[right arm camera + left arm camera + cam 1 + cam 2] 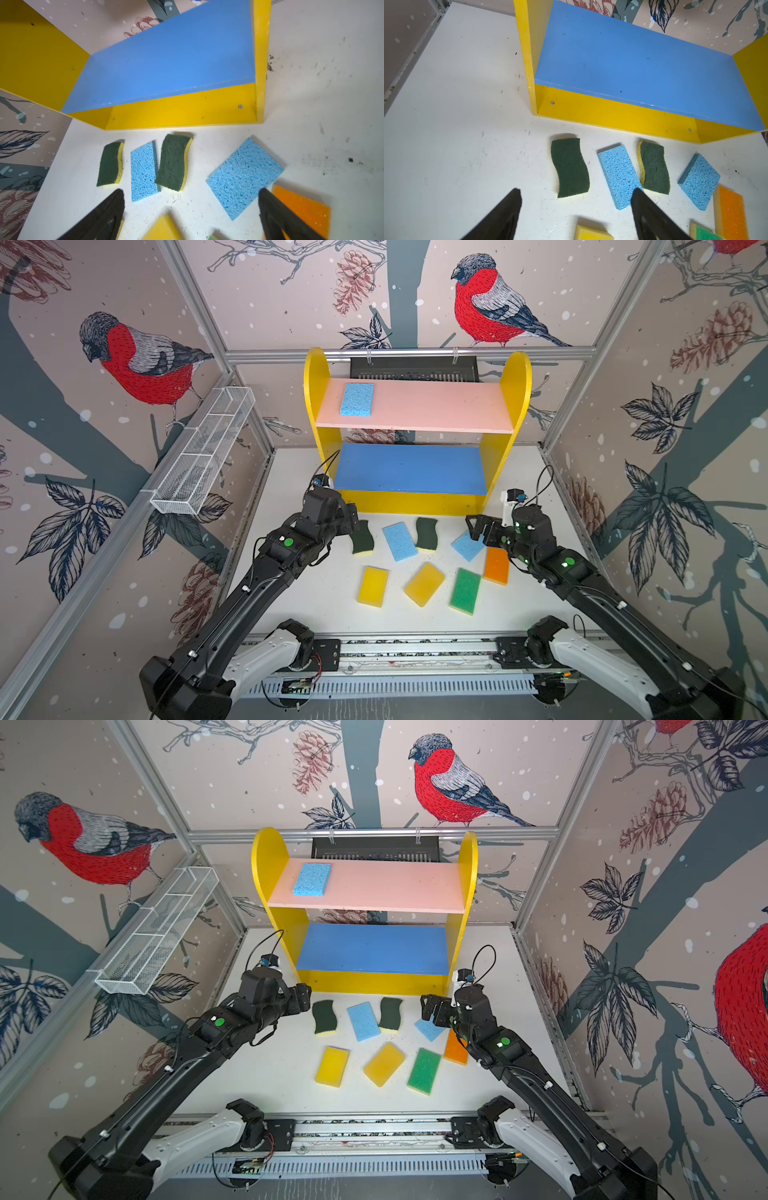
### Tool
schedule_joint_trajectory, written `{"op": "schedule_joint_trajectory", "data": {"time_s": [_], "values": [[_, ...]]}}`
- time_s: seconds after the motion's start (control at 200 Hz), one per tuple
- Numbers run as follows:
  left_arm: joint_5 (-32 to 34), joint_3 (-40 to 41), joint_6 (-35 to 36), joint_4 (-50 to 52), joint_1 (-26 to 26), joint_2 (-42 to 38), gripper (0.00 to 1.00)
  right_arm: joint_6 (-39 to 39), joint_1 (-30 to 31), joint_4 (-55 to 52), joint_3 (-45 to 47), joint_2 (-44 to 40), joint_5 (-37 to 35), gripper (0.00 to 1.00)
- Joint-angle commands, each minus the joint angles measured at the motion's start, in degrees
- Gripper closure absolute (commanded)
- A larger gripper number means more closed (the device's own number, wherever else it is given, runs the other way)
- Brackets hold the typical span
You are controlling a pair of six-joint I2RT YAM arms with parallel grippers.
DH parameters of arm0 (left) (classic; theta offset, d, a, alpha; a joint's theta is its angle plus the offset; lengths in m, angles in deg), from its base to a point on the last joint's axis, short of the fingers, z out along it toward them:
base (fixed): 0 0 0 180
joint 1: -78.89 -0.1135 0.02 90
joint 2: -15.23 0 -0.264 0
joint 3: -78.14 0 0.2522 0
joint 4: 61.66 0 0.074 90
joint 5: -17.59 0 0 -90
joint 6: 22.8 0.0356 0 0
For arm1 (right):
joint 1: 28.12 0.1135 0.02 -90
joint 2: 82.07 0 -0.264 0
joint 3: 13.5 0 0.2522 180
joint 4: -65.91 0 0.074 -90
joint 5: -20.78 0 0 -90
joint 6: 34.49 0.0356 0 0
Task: Arrange cleaning sponges on a shelf
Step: Pick up the cleaning sponge at the middle-right of the table.
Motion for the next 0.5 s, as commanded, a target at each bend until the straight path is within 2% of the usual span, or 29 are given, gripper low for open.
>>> {"op": "schedule_joint_trajectory", "data": {"time_s": [0.0, 0.215, 0.495], "values": [[-1.12, 2.45, -0.93, -2.27, 0.21, -0.76, 0.16, 9.14, 3.05, -2.06, 1.76, 0.73, -7.62, 0.0], [-4.36, 7.4, -0.87, -4.81, 0.27, -2.04, 0.16, 22.19, 9.29, -1.97, 6.08, 2.05, -13.48, 0.0], [-7.4, 14.55, -2.23, -11.97, 0.27, -1.91, 0.16, 29.21, 11.63, -3.14, 4.59, 11.31, -13.67, 0.0]]}}
